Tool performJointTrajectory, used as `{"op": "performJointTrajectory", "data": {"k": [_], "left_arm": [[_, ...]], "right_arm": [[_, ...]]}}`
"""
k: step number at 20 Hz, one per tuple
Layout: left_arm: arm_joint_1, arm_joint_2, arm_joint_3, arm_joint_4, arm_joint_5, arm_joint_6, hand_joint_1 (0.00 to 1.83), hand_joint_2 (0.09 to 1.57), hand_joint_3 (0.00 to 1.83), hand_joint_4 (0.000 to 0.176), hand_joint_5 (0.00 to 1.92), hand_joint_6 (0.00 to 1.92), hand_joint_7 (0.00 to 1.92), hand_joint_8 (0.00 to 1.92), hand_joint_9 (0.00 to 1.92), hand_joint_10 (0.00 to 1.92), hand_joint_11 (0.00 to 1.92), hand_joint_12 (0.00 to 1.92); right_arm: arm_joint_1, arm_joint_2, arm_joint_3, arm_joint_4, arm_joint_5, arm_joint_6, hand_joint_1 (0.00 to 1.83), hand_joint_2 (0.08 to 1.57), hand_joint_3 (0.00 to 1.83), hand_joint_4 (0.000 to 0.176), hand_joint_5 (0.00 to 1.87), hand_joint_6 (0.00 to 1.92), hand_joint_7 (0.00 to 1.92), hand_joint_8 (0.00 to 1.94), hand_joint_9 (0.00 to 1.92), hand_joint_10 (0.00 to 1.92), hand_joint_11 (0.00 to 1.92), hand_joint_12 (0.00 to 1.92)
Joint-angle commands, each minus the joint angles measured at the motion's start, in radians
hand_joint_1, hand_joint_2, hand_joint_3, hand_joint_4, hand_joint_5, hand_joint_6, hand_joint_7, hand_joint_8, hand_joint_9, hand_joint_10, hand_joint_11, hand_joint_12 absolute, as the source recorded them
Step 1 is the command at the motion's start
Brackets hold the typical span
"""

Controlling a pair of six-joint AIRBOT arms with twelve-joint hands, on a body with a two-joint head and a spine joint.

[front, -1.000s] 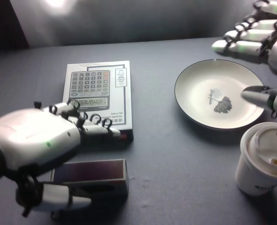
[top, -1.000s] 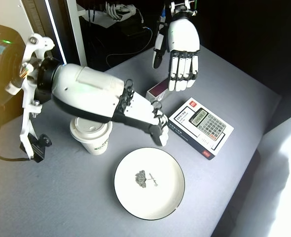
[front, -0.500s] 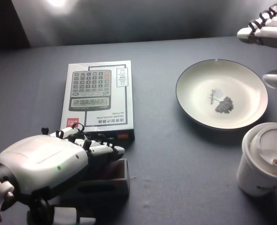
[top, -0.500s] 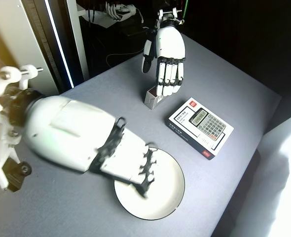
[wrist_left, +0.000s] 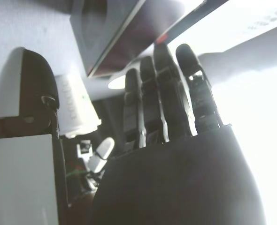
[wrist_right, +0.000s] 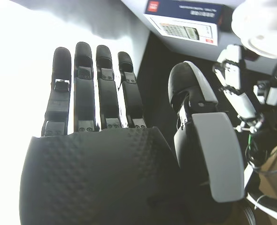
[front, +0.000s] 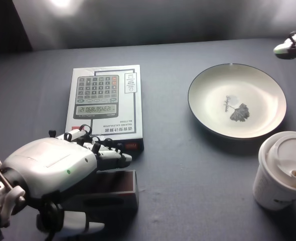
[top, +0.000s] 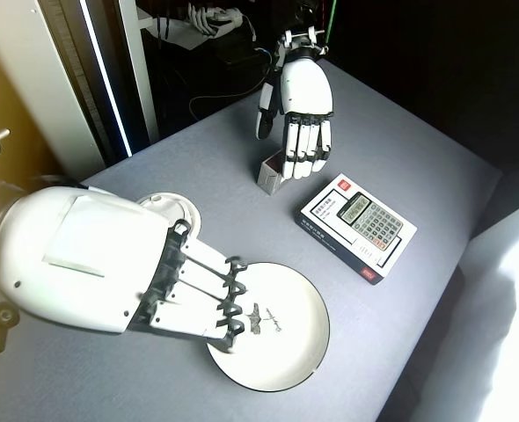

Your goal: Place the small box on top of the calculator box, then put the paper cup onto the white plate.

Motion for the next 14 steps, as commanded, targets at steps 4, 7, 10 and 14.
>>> {"op": "performJointTrajectory", "data": {"k": [4, 7, 10, 14], "left_arm": [[0.007, -0.017, 0.016, 0.037, -0.096, 0.001, 1.05, 1.05, 0.00, 0.000, 0.33, 0.00, 0.29, 0.00, 0.34, 0.00, 0.00, 0.83], [0.018, -0.037, 0.029, 0.044, -0.100, 0.001, 1.08, 1.07, 0.01, 0.000, 0.33, 0.00, 0.31, 0.01, 0.35, 0.01, 0.00, 0.82], [0.035, -0.055, 0.035, 0.045, -0.101, 0.001, 1.09, 1.06, 0.00, 0.000, 0.33, 0.00, 0.33, 0.01, 0.37, 0.01, 0.00, 0.88], [0.047, -0.088, 0.050, 0.051, -0.106, 0.001, 1.12, 1.07, 0.00, 0.000, 0.35, 0.00, 0.35, 0.01, 0.39, 0.01, 0.00, 0.89]], "right_arm": [[-0.003, 0.046, 0.005, -0.166, 0.168, 0.192, 0.26, 1.38, 0.00, 0.000, 0.30, 0.00, 0.34, 0.00, 0.33, 0.01, 0.00, 0.86], [-0.032, 0.053, 0.005, -0.165, 0.165, 0.203, 0.26, 1.38, 0.00, 0.000, 0.29, 0.00, 0.33, 0.00, 0.33, 0.00, 0.00, 0.84], [-0.038, 0.053, 0.002, -0.137, 0.132, 0.200, 0.22, 1.39, 0.01, 0.000, 0.28, 0.00, 0.32, 0.00, 0.32, 0.00, 0.00, 0.83], [-0.045, 0.053, -0.001, -0.130, 0.131, 0.202, 0.30, 1.37, 0.00, 0.000, 0.31, 0.01, 0.34, 0.01, 0.33, 0.00, 0.00, 0.86]]}}
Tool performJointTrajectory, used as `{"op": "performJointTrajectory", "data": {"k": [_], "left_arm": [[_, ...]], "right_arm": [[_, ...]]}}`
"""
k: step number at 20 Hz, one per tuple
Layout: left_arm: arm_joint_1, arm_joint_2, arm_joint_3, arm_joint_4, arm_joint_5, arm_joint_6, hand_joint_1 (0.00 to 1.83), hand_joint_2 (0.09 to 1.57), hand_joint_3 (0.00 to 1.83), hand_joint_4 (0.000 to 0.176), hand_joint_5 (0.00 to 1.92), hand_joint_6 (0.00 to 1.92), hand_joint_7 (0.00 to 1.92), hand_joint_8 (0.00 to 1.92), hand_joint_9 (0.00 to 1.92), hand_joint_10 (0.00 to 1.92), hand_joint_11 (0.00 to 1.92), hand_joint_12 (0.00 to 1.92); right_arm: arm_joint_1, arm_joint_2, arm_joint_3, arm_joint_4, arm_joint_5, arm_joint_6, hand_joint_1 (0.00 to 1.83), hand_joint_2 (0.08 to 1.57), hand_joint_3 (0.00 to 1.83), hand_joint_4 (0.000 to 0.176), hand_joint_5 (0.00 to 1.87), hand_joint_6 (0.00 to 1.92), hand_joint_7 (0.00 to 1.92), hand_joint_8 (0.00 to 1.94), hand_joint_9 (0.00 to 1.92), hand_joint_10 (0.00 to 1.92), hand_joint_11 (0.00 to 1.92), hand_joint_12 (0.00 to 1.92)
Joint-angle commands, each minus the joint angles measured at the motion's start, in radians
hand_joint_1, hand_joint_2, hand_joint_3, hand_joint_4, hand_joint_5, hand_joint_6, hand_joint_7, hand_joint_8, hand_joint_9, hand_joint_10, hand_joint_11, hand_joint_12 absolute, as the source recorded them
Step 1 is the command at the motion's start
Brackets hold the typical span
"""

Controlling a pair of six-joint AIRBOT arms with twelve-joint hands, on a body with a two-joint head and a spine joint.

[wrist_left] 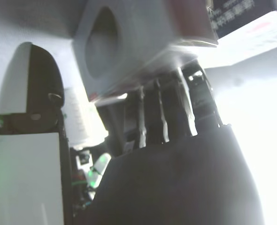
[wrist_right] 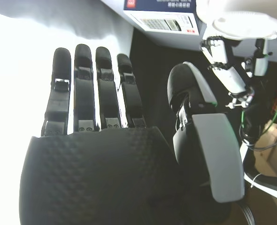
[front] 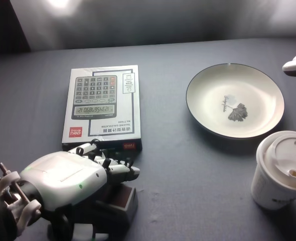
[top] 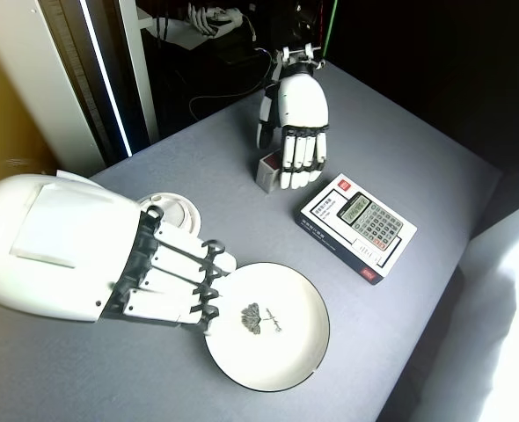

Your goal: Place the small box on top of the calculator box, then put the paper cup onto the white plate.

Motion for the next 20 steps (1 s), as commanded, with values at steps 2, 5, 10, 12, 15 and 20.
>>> {"op": "performJointTrajectory", "data": {"k": [2, 5, 10, 12, 15, 20], "left_arm": [[0.005, -0.006, 0.006, 0.030, -0.085, 0.002, 1.12, 1.07, 0.00, 0.000, 0.34, 0.00, 0.37, 0.01, 0.43, 0.02, 0.01, 0.92], [0.012, -0.008, 0.014, 0.030, -0.085, 0.002, 1.13, 1.07, 0.00, 0.000, 0.38, 0.01, 0.39, 0.01, 0.44, 0.01, 0.02, 0.97], [0.018, -0.009, 0.034, 0.017, -0.085, 0.001, 1.15, 1.10, 0.00, 0.000, 0.53, 0.01, 0.54, 0.01, 0.59, 0.02, 0.17, 0.97], [0.015, -0.008, 0.042, 0.012, -0.085, 0.001, 1.17, 1.11, 0.00, 0.000, 0.67, 0.02, 0.71, 0.02, 0.73, 0.03, 0.35, 0.90], [0.013, -0.008, 0.044, 0.009, -0.085, 0.001, 1.15, 1.17, 0.01, 0.000, 0.82, 0.95, 0.96, 0.01, 0.96, 0.04, 0.60, 0.79], [0.010, -0.007, 0.046, 0.004, -0.085, 0.001, 1.34, 1.15, 0.00, 0.000, 0.74, 1.13, 0.96, 1.08, 0.98, 0.95, 0.82, 0.82]], "right_arm": [[0.004, 0.013, 0.002, 0.062, 0.087, 0.002, 0.27, 1.38, 0.00, 0.000, 0.31, 0.00, 0.34, 0.00, 0.34, 0.00, 0.00, 0.87], [0.004, 0.013, 0.002, 0.064, 0.091, 0.002, 0.30, 1.37, 0.00, 0.000, 0.34, 0.01, 0.37, 0.01, 0.37, 0.01, 0.00, 0.95], [0.006, 0.013, 0.002, 0.072, 0.097, 0.001, 0.27, 1.39, 0.00, 0.000, 0.31, 0.00, 0.35, 0.00, 0.36, 0.00, 0.00, 0.91], [0.009, 0.013, 0.002, 0.073, 0.097, -0.002, 0.28, 1.38, 0.00, 0.000, 0.35, 0.01, 0.38, 0.01, 0.38, 0.01, 0.00, 0.94], [0.012, 0.013, 0.002, 0.079, 0.097, -0.017, 0.31, 1.37, 0.00, 0.000, 0.35, 0.01, 0.38, 0.00, 0.37, 0.01, 0.00, 0.92], [0.013, 0.013, 0.001, 0.249, 0.107, -0.072, 0.26, 1.39, 0.01, 0.000, 0.30, 0.00, 0.32, 0.00, 0.33, 0.00, 0.00, 0.88]]}}
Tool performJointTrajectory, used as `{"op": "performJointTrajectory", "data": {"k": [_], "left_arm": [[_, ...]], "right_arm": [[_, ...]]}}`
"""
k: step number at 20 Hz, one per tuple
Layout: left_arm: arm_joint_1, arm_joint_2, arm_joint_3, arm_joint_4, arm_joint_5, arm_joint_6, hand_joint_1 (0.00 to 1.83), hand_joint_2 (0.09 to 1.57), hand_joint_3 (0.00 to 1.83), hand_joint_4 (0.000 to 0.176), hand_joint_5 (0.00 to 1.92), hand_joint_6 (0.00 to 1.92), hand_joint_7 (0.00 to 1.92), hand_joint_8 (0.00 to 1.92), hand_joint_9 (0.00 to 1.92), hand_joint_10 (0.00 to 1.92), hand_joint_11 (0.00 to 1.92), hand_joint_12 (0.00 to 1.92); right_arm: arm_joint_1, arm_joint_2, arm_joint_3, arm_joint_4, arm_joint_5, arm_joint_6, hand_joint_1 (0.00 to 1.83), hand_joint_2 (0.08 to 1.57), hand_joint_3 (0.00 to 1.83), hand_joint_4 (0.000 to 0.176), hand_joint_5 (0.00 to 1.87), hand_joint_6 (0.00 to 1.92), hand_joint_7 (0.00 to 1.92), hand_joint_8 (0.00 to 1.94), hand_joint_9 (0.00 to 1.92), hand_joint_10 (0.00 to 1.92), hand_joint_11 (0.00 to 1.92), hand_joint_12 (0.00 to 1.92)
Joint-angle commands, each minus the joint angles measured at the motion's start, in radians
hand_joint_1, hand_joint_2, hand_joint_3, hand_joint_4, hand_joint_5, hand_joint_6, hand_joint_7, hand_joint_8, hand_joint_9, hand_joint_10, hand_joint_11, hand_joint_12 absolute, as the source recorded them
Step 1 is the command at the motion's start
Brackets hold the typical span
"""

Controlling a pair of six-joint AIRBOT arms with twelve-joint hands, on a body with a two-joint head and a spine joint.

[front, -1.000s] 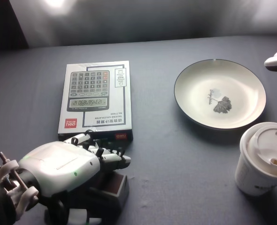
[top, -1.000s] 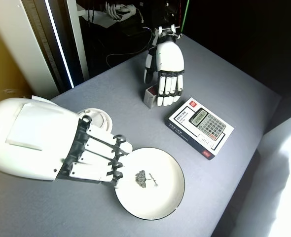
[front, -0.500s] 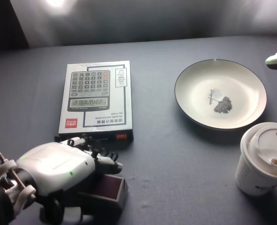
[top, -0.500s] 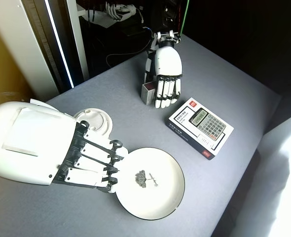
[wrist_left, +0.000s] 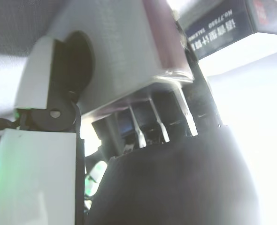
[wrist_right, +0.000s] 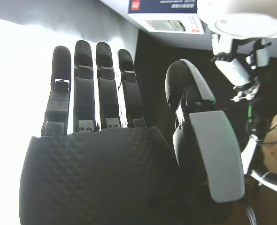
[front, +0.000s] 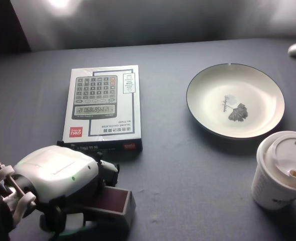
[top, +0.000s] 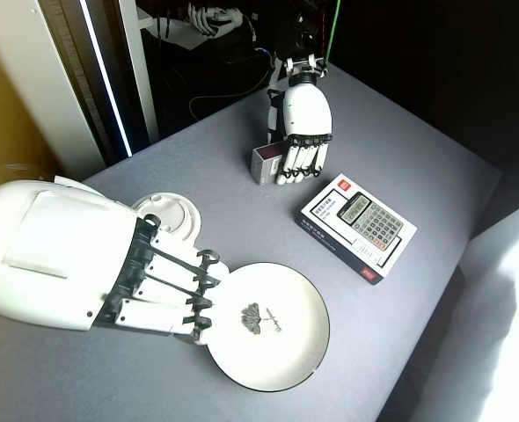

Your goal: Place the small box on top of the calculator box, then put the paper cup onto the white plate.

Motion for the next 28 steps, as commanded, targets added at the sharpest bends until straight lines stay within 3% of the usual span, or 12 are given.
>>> {"op": "performJointTrajectory", "data": {"k": [1, 2, 8, 9, 10, 14, 17, 21, 26, 28], "left_arm": [[-0.010, 0.006, 0.003, 0.017, -0.059, 0.001, 1.27, 1.14, 0.00, 0.000, 0.82, 1.05, 1.04, 1.05, 1.04, 0.70, 0.85, 0.82], [-0.018, 0.008, 0.003, 0.017, -0.058, 0.001, 1.26, 1.10, 0.00, 0.000, 0.95, 0.87, 1.08, 1.01, 1.23, 0.36, 0.95, 0.78], [-0.147, 0.020, 0.015, -0.057, 0.057, 0.116, 1.25, 1.12, 0.00, 0.000, 0.91, 0.94, 1.05, 1.05, 1.23, 0.27, 0.91, 0.80], [-0.180, 0.018, 0.028, -0.071, 0.081, 0.137, 1.35, 1.13, 0.00, 0.000, 0.83, 1.01, 0.97, 1.10, 1.00, 0.99, 0.83, 0.86], [-0.203, 0.016, 0.039, -0.078, 0.100, 0.150, 1.37, 1.14, 0.00, 0.000, 0.79, 1.06, 0.93, 1.14, 0.93, 1.19, 0.81, 0.90], [-0.304, -0.012, 0.106, -0.110, 0.177, 0.194, 1.37, 1.13, 0.00, 0.000, 0.81, 1.02, 0.96, 1.09, 0.96, 1.15, 0.84, 0.85], [-0.385, -0.041, 0.177, -0.126, 0.242, 0.228, 1.37, 1.15, 0.00, 0.000, 0.76, 1.09, 0.93, 1.14, 0.90, 1.23, 0.77, 0.87], [-0.466, -0.077, 0.266, -0.145, 0.286, 0.265, 1.37, 1.14, 0.00, 0.000, 0.78, 1.06, 0.95, 1.10, 0.94, 1.17, 0.82, 0.87], [-0.498, -0.140, 0.382, -0.144, 0.324, 0.255, 1.37, 1.14, 0.00, 0.000, 0.80, 1.04, 0.95, 1.09, 0.92, 1.22, 0.81, 0.89], [-0.494, -0.162, 0.423, -0.108, 0.331, 0.208, 1.37, 1.15, 0.00, 0.000, 0.77, 1.06, 0.93, 1.13, 0.91, 1.23, 0.79, 0.90]], "right_arm": [[0.013, 0.013, 0.001, 0.035, 0.102, -0.008, 0.24, 1.40, 0.01, 0.000, 0.30, 0.00, 0.32, 0.00, 0.33, 0.00, 0.00, 0.88], [0.013, 0.013, 0.000, 0.035, 0.102, -0.019, 0.26, 1.40, 0.00, 0.000, 0.31, 0.00, 0.34, 0.00, 0.34, 0.00, 0.00, 0.89], [0.012, 0.013, -0.003, 0.035, 0.088, -0.040, 0.29, 1.38, 0.00, 0.000, 0.33, 0.01, 0.37, 0.01, 0.37, 0.01, 0.00, 0.95], [0.012, 0.013, -0.004, 0.035, 0.080, -0.040, 0.34, 1.37, 0.00, 0.000, 0.35, 0.01, 0.39, 0.01, 0.38, 0.01, 0.00, 0.98], [0.011, 0.013, -0.005, 0.035, 0.075, -0.040, 0.32, 1.38, 0.00, 0.000, 0.34, 0.00, 0.38, 0.01, 0.38, 0.01, 0.00, 0.98], [0.000, 0.013, -0.009, 0.035, 0.068, -0.049, 0.32, 1.37, 0.00, 0.000, 0.34, 0.00, 0.38, 0.01, 0.38, 0.01, 0.00, 1.01], [-0.009, 0.013, -0.018, 0.035, 0.067, -0.077, 0.31, 1.38, 0.00, 0.000, 0.36, 0.01, 0.39, 0.01, 0.39, 0.01, 0.00, 1.01], [-0.009, 0.013, -0.019, 0.035, 0.067, -0.077, 0.31, 1.38, 0.00, 0.000, 0.35, 0.00, 0.37, 0.00, 0.35, 0.00, 0.00, 0.88], [-0.009, 0.013, -0.019, 0.036, 0.060, -0.077, 0.32, 1.38, 0.00, 0.000, 0.33, 0.01, 0.36, 0.01, 0.35, 0.01, 0.00, 0.84], [-0.009, 0.012, -0.019, 0.037, 0.041, -0.077, 0.30, 1.38, 0.00, 0.000, 0.33, 0.00, 0.37, 0.01, 0.36, 0.01, 0.00, 0.88]]}}
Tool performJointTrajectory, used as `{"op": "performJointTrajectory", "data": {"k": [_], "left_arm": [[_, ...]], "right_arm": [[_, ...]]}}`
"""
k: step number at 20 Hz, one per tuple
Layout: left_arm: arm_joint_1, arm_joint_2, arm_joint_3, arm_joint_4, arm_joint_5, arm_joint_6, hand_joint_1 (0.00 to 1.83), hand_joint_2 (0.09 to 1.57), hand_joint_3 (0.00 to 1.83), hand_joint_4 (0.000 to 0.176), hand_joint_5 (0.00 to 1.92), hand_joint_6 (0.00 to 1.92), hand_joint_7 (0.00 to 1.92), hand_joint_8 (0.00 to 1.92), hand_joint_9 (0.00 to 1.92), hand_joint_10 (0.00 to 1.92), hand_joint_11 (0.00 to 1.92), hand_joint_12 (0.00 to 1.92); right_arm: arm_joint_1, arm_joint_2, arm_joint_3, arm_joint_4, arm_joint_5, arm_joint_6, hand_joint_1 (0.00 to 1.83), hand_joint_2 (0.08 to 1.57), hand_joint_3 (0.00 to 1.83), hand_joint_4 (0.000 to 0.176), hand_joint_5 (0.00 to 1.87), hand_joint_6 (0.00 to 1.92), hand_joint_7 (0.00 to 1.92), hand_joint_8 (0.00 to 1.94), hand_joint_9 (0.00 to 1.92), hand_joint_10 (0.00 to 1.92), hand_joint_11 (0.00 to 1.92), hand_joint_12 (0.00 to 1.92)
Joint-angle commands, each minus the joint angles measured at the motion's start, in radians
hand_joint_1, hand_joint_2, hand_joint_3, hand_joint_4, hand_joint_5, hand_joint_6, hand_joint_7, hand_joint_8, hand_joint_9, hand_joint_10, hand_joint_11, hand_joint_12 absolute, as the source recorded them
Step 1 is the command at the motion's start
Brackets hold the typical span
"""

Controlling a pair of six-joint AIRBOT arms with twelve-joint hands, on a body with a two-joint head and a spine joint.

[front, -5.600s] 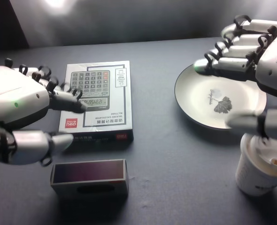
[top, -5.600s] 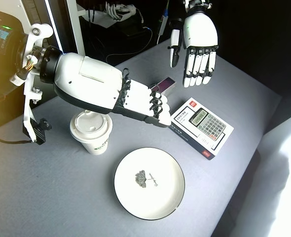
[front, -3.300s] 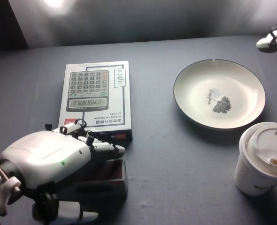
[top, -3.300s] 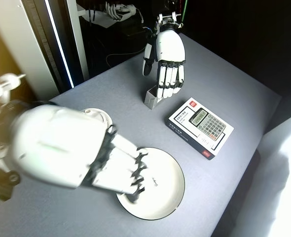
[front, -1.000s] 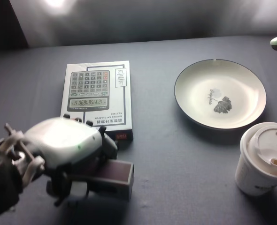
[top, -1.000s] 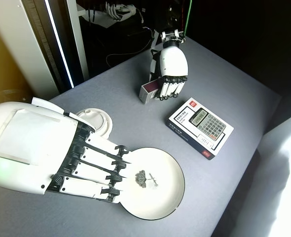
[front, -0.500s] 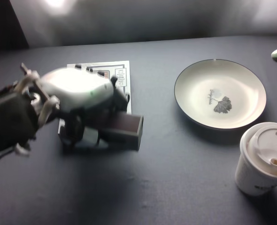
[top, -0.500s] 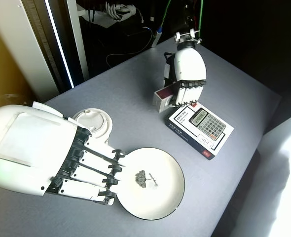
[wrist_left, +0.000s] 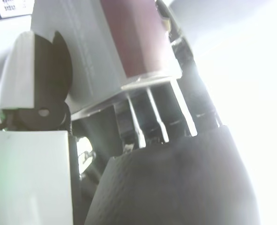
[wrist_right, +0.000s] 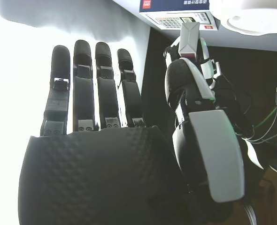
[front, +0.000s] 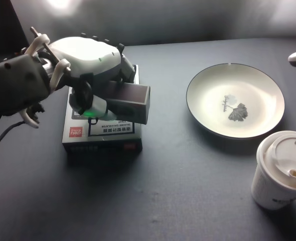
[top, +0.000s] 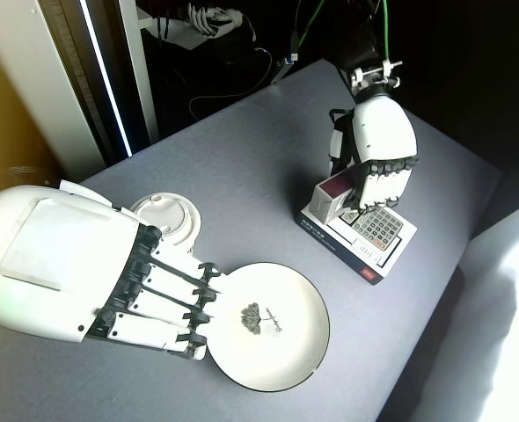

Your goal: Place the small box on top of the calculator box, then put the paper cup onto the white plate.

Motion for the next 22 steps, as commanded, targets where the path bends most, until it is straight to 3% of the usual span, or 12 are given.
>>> {"op": "performJointTrajectory", "data": {"k": [1, 5, 9, 16, 17, 18, 19, 20, 21, 22], "left_arm": [[-0.008, 0.006, 0.017, 0.028, -0.075, -0.015, 1.37, 1.15, 0.00, 0.000, 0.78, 1.05, 0.93, 1.12, 0.91, 1.23, 0.79, 0.90], [-0.008, -0.024, 0.072, 0.062, -0.073, -0.054, 1.36, 1.17, 0.00, 0.000, 0.73, 1.12, 0.90, 1.18, 0.88, 1.26, 0.77, 0.90], [0.000, -0.031, 0.092, 0.064, -0.073, -0.063, 1.36, 1.17, 0.00, 0.000, 0.72, 1.13, 0.90, 1.19, 0.86, 1.29, 0.73, 0.96], [0.023, -0.031, 0.089, 0.064, -0.073, -0.078, 1.37, 1.16, 0.00, 0.000, 0.75, 1.09, 0.91, 1.15, 0.88, 1.28, 0.75, 0.93], [0.024, -0.030, 0.089, 0.064, -0.073, -0.078, 1.25, 1.17, 0.00, 0.000, 0.75, 1.19, 0.95, 1.14, 0.86, 0.83, 0.68, 0.93], [0.026, -0.029, 0.089, 0.064, -0.073, -0.078, 1.16, 1.18, 0.00, 0.000, 0.82, 1.19, 0.87, 0.58, 0.85, 0.55, 0.60, 0.94], [0.027, -0.029, 0.089, 0.064, -0.073, -0.078, 1.16, 1.18, 0.00, 0.000, 0.82, 1.19, 0.87, 0.58, 0.85, 0.55, 0.60, 0.94], [0.029, -0.028, 0.089, 0.064, -0.075, -0.081, 1.14, 1.18, 0.00, 0.000, 0.83, 1.20, 0.93, 0.28, 0.89, 0.39, 0.58, 0.94], [0.031, -0.026, 0.088, 0.064, -0.076, -0.081, 1.14, 1.18, 0.00, 0.000, 0.83, 1.20, 0.93, 0.28, 0.89, 0.39, 0.58, 0.94], [0.031, -0.023, 0.087, 0.064, -0.076, -0.081, 1.17, 1.12, 0.00, 0.000, 0.72, 0.58, 0.91, 0.14, 0.88, 0.29, 0.54, 0.93]], "right_arm": [[0.008, 0.011, 0.003, 0.027, 0.086, 0.000, 0.31, 1.38, 0.00, 0.000, 0.33, 0.00, 0.36, 0.00, 0.35, 0.01, 0.00, 0.88], [-0.013, 0.011, -0.004, 0.120, 0.090, 0.000, 0.29, 1.39, 0.00, 0.000, 0.32, 0.00, 0.34, 0.00, 0.32, 0.00, 0.00, 0.79], [-0.037, 0.012, -0.023, 0.151, 0.092, 0.000, 0.27, 1.39, 0.00, 0.000, 0.33, 0.00, 0.35, 0.00, 0.33, 0.00, 0.00, 0.85], [-0.226, 0.013, -0.035, 0.204, 0.282, 0.041, 0.25, 1.40, 0.00, 0.000, 0.33, 0.00, 0.35, 0.00, 0.34, 0.00, 0.00, 0.84], [-0.240, 0.013, -0.034, 0.212, 0.306, 0.041, 0.28, 1.39, 0.00, 0.000, 0.33, 0.00, 0.35, 0.00, 0.34, 0.00, 0.00, 0.85], [-0.257, 0.013, -0.034, 0.232, 0.336, 0.041, 0.28, 1.39, 0.00, 0.000, 0.34, 0.00, 0.36, 0.00, 0.35, 0.01, 0.00, 0.88], [-0.265, 0.013, -0.034, 0.243, 0.347, 0.041, 0.28, 1.39, 0.00, 0.000, 0.34, 0.00, 0.36, 0.00, 0.35, 0.01, 0.00, 0.88], [-0.268, 0.013, -0.034, 0.250, 0.349, 0.041, 0.28, 1.39, 0.00, 0.000, 0.34, 0.00, 0.36, 0.00, 0.35, 0.01, 0.00, 0.89], [-0.268, 0.013, -0.034, 0.252, 0.349, 0.045, 0.28, 1.39, 0.00, 0.000, 0.34, 0.00, 0.36, 0.00, 0.35, 0.01, 0.00, 0.89], [-0.268, 0.012, -0.035, 0.252, 0.352, 0.051, 0.30, 1.38, 0.00, 0.000, 0.35, 0.01, 0.38, 0.01, 0.38, 0.01, 0.00, 0.94]]}}
